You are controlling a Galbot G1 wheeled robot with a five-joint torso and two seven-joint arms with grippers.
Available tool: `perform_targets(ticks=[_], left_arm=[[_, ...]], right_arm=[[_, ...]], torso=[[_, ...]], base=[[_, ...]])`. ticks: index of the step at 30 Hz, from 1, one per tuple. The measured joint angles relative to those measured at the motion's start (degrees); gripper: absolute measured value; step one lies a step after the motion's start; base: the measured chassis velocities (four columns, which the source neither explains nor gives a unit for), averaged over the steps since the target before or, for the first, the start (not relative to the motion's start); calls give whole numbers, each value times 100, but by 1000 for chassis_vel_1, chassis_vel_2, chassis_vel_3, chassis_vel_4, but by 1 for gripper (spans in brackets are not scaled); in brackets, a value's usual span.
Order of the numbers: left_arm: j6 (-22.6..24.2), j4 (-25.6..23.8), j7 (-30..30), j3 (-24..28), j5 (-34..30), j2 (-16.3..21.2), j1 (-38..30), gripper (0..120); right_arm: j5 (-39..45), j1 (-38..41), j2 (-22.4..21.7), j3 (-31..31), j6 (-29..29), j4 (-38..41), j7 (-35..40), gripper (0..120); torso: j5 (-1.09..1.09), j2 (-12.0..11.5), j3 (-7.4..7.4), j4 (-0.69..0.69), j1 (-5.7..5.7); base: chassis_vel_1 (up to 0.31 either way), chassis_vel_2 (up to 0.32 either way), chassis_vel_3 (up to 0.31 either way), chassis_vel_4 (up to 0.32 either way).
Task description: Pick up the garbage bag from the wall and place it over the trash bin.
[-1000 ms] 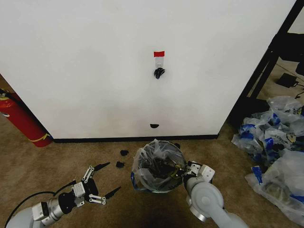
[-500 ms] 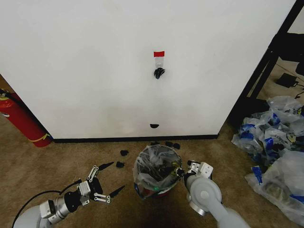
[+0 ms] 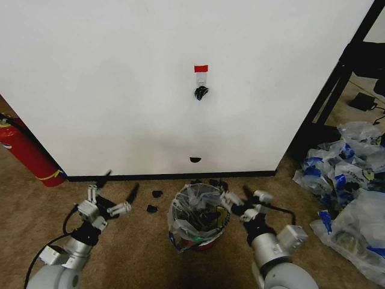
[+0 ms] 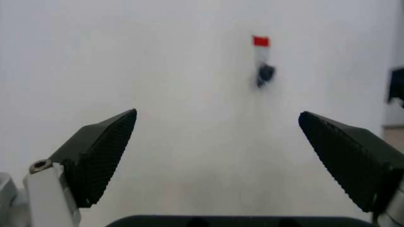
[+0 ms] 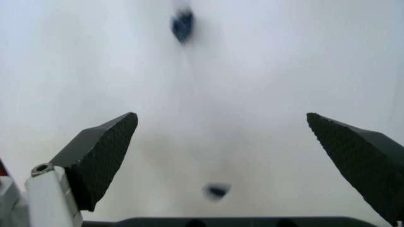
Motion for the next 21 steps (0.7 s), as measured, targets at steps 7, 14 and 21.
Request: perform_targets(ticks=[7, 14, 21], left_arm=[[449, -416, -695, -36, 154, -398, 25, 100], [462, -431, -561, -246, -12, -156, 56, 100], [430, -411, -581, -308, -176, -49, 84, 100]], right_arm=[[-203, -1028, 332, 1118, 854, -51, -1723, 100], [-388, -1370, 635, 1163, 1125, 125, -1691, 100], [-604, -1434, 803, 925, 1089, -7, -1459, 100]], torso=[[-3, 0, 0, -2, 0], [-5, 0, 0, 0, 0], [-4, 0, 0, 0, 0]], base=[[0, 0, 0, 0], [0, 0, 0, 0], [0, 0, 0, 0]])
